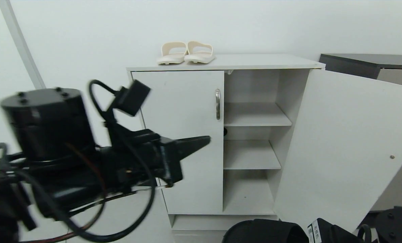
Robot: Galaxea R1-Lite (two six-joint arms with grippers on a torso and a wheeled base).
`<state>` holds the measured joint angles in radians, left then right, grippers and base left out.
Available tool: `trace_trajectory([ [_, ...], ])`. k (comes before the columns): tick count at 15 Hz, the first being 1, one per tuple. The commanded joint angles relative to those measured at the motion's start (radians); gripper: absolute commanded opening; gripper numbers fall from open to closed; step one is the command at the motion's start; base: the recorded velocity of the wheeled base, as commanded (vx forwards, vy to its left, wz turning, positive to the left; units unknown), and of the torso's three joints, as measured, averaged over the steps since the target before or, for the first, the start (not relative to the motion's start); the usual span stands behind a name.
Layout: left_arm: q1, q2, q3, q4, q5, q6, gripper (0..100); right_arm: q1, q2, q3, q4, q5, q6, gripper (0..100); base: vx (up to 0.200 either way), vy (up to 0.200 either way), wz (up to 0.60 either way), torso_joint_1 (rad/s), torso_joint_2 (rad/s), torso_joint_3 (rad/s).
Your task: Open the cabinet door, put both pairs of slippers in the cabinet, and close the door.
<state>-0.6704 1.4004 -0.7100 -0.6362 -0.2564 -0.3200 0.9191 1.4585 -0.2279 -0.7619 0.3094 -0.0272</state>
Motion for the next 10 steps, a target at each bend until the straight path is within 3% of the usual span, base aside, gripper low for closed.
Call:
trace_trajectory([
  [1,0.209,-0.637,0.093,0.498,0.0,0.018,0,-0.002,0.005,0.001,0.0,0.001,-0.002,0,0.0,0.0,0.0,0.0,0.0,0.0],
  [3,0.272,-0.908,0.083,0.837,0.026,0.027,0,-0.008,0.011,0.001,0.0,0.001,-0.002,0,0.0,0.0,0.0,0.0,0.0,0.0],
  [5,0.308,-1.117,0.103,1.001,0.12,0.059,0,-0.009,0.014,0.001,0.0,0.001,-0.002,0,0.0,0.0,0.0,0.0,0.0,0.0],
  [6,0.311,-1.187,0.118,1.035,0.169,0.061,0,-0.009,0.017,-0.001,0.0,0.001,-0.002,0,0.0,0.0,0.0,0.0,0.0,0.0],
  [8,0.387,-1.249,0.167,1.046,0.238,0.068,0,-0.026,0.046,-0.007,-0.011,-0.001,-0.002,0,0.0,0.0,0.0,0.0,0.0,0.0],
  [10,0.451,-1.287,0.208,1.046,0.302,0.119,0,-0.059,0.105,-0.042,-0.043,-0.019,-0.002,0,0.0,0.0,0.0,0.0,0.0,0.0],
])
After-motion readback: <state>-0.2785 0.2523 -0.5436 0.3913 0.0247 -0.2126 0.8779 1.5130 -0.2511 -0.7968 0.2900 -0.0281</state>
